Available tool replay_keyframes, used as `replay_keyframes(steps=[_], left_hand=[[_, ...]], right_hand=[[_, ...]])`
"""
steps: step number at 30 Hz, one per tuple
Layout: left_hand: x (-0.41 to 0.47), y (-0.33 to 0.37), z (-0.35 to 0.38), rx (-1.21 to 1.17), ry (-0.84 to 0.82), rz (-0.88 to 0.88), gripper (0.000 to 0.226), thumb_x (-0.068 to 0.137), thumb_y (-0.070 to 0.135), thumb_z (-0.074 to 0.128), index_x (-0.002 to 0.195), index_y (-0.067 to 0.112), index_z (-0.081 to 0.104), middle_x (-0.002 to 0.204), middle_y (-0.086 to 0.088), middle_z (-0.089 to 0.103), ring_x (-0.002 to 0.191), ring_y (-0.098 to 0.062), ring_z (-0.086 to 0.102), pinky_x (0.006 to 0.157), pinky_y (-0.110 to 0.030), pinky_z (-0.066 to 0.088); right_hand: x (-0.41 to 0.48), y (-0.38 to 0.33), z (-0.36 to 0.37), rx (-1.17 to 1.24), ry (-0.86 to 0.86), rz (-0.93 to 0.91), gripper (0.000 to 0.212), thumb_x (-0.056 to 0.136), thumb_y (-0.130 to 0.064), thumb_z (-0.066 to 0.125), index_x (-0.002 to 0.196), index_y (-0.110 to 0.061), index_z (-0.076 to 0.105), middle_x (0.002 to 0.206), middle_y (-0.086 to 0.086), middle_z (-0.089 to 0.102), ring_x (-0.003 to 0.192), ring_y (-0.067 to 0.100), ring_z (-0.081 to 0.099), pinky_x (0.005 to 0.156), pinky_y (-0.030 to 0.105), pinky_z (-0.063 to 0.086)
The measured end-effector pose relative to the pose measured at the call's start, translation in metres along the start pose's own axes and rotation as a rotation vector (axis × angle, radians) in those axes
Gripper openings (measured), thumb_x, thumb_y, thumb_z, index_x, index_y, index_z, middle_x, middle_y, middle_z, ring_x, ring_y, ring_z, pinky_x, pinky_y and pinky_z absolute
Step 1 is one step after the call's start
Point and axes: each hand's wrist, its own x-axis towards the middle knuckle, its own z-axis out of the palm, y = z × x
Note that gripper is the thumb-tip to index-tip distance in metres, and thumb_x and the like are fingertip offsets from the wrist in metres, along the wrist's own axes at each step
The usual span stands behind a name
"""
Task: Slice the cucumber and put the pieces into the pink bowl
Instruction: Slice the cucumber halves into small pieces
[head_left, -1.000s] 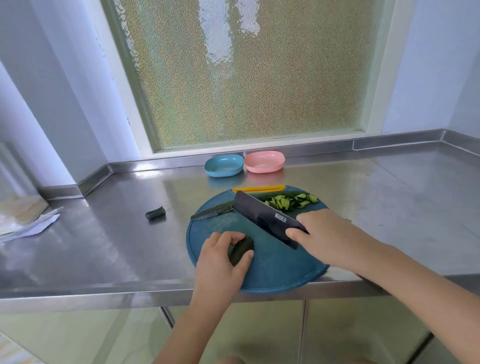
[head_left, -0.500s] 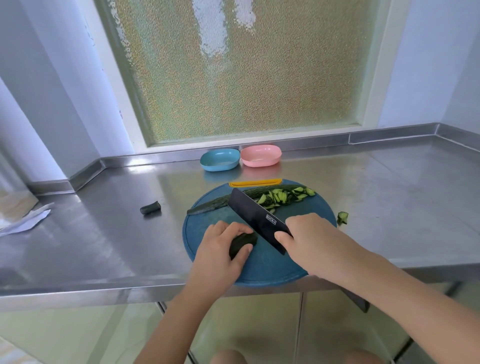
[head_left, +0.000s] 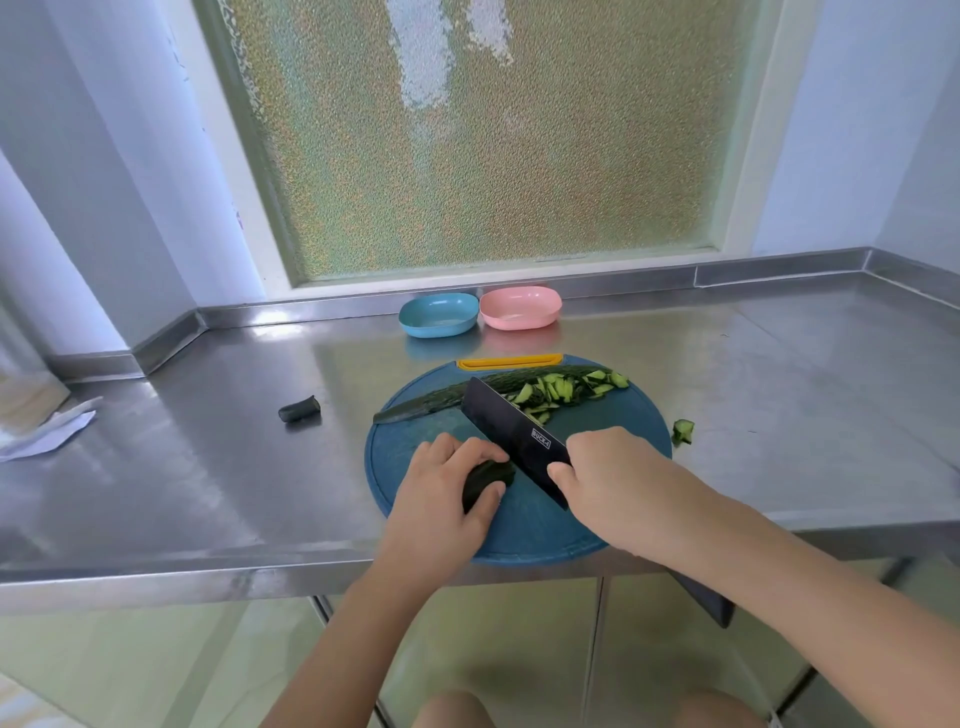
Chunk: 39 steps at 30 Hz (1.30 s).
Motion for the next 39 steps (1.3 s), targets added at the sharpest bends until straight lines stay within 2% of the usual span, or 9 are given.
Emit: replay_keyframes(steps=[5,8,11,17,20,24,29,34,39], left_hand=[[0.001,0.0,0.0,0.001,-0.004,0.012,0.018,0.087,0.025,0.062,0.104,0.03,0.059,0.094,0.008,0.048,0.091,-0.01,0.04,0.074,-0.022,0.032],[0.002,-0.001,0.0,-0.013,-0.005,0.024,0.019,0.086,0.024,0.063,0.104,0.03,0.059,0.093,0.009,0.049,0.091,-0.01,0.041,0.075,-0.014,0.031],[0.001,-0.002,0.0,-0.02,0.0,0.016,0.019,0.086,0.025,0.062,0.105,0.029,0.059,0.094,0.008,0.049,0.092,-0.012,0.042,0.078,-0.02,0.033],[0.0,-0.001,0.0,-0.015,0.009,0.011,0.018,0.086,0.025,0.062,0.104,0.028,0.058,0.096,0.007,0.05,0.093,-0.013,0.043,0.081,-0.026,0.035],[-0.001,-0.001,0.0,-0.017,0.012,0.009,0.016,0.086,0.026,0.061,0.102,0.027,0.057,0.094,0.007,0.05,0.091,-0.013,0.043,0.08,-0.027,0.036],[-0.001,0.0,0.0,-0.016,0.006,0.0,0.021,0.083,0.036,0.053,0.101,0.027,0.057,0.093,0.008,0.05,0.09,-0.012,0.043,0.078,-0.026,0.035],[-0.001,0.0,-0.001,-0.008,0.001,0.007,0.018,0.086,0.03,0.057,0.104,0.028,0.057,0.094,0.006,0.049,0.091,-0.013,0.043,0.079,-0.027,0.036],[-0.001,0.0,-0.001,-0.002,0.0,0.007,0.016,0.087,0.028,0.059,0.104,0.028,0.057,0.095,0.006,0.05,0.091,-0.012,0.043,0.08,-0.026,0.036],[0.0,0.0,-0.001,0.002,-0.001,0.004,0.017,0.087,0.032,0.057,0.103,0.027,0.057,0.095,0.007,0.05,0.091,-0.012,0.043,0.078,-0.026,0.035]], right_hand=[[0.006,-0.001,0.006,0.028,-0.012,0.002,0.025,0.102,-0.028,0.037,0.082,-0.013,0.038,0.073,0.0,0.041,0.074,0.022,0.047,0.05,0.025,0.033],[0.011,-0.004,0.014,0.035,-0.034,0.002,0.021,0.101,-0.023,0.039,0.083,-0.012,0.039,0.068,-0.001,0.037,0.067,0.02,0.045,0.047,0.023,0.031],[0.012,-0.003,0.02,0.041,-0.035,0.026,0.034,0.101,-0.022,0.038,0.067,-0.016,0.033,0.067,0.0,0.036,0.056,0.013,0.036,0.045,0.022,0.026],[0.002,0.009,0.013,0.088,-0.03,0.066,0.026,0.103,-0.025,0.033,0.087,-0.009,0.046,0.068,0.001,0.039,0.051,0.011,0.038,0.041,0.019,0.029],[0.001,0.012,0.009,0.132,-0.014,0.084,0.031,0.103,-0.028,0.032,0.099,-0.004,0.052,0.075,0.01,0.056,0.049,0.017,0.05,0.038,0.02,0.038],[0.002,0.011,0.006,0.166,-0.034,0.077,0.032,0.102,-0.026,0.033,0.1,-0.001,0.053,0.079,0.021,0.067,0.047,0.026,0.057,0.035,0.023,0.042],[0.003,0.008,0.009,0.151,-0.039,0.077,0.031,0.102,-0.027,0.033,0.099,-0.004,0.053,0.07,0.015,0.061,0.04,0.019,0.052,0.029,0.018,0.037],[0.001,0.009,0.006,0.166,-0.022,0.079,0.031,0.101,-0.026,0.034,0.1,-0.003,0.054,0.081,0.02,0.065,0.046,0.025,0.057,0.034,0.023,0.041],[0.001,0.008,0.005,0.15,-0.027,0.063,0.031,0.101,-0.026,0.034,0.1,-0.002,0.054,0.081,0.02,0.066,0.045,0.024,0.056,0.03,0.02,0.038]])
